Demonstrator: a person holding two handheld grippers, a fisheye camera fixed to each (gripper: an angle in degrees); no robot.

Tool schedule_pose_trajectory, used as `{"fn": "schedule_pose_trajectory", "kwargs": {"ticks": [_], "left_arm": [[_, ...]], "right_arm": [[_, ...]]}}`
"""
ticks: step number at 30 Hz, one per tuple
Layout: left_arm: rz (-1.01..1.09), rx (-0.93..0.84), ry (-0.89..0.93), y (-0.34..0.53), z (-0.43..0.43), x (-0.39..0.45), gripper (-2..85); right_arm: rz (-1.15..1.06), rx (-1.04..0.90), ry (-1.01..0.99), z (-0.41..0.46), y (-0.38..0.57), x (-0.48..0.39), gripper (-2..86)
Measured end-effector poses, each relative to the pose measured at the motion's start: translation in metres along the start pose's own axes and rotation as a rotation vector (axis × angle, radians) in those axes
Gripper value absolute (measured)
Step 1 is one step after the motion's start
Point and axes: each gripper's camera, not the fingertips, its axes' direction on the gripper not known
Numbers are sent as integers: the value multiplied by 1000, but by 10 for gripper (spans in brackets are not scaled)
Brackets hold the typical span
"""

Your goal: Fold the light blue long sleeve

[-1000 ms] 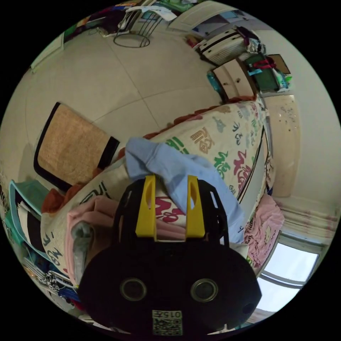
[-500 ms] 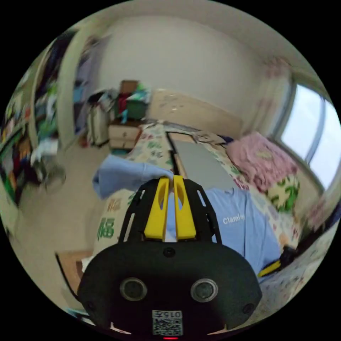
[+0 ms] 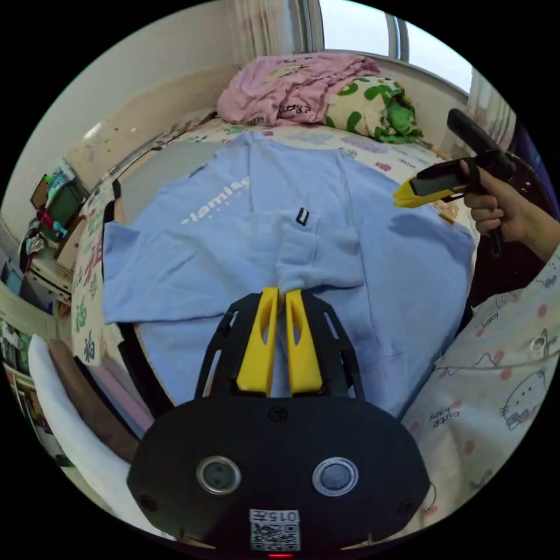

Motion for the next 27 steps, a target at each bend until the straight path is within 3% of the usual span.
{"fn": "schedule_pose_trajectory", "kwargs": {"ticks": [9,11,15,21,27], "left_arm": [[-79,-1,46,-25,-47,-8,8],[-109,3,73,-25,-53,-7,10],[-170,-9,130,-18,-58,-1,13],[-41,-125,60,-16,-38,31,9],[-145,-108,183,-12,-38,7,11]], "right_arm": [[-287,-193,133,68,-55,-132,111],[-323,-230,240,84,-59,-154,91],[-354,-253,233,80,-68,-178,45],[-258,-73,31,-10,-70,-195,2],[-157,42,69,-85,-48,-192,-2]]}}
